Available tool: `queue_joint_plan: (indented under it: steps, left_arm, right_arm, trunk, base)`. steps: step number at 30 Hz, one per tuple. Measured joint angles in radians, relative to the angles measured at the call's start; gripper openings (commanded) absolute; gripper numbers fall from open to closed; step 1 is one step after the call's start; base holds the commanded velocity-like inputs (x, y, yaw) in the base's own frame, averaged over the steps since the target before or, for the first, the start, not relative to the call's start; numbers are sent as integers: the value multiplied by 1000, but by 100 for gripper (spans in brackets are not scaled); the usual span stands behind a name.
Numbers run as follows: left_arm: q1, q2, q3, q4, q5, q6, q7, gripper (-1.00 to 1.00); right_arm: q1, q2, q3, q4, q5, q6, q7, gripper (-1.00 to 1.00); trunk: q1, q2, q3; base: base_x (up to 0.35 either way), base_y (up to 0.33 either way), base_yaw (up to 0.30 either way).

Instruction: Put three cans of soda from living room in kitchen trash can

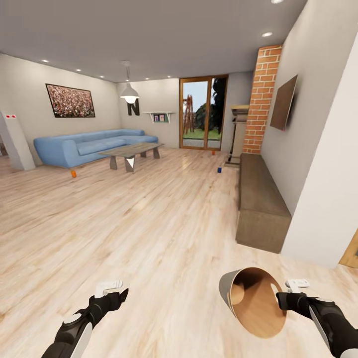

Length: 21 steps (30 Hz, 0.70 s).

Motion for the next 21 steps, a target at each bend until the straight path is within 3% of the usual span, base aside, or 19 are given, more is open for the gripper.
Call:
queue_joint_plan:
  steps: [11, 21]
  left_arm:
    - [0, 0, 0, 0, 0, -1, 1, 100]
    - [0, 0, 0, 0, -1, -23, 5, 100]
  right_arm:
    - [0, 4, -2, 0, 1, -2, -1, -100]
    - [0, 6, -1, 0, 2, -2, -1, -100]
  trunk:
    - [0, 0, -5]
    - [0, 0, -5]
  base:
    - [138, 45, 35]
    - [11, 1, 0]
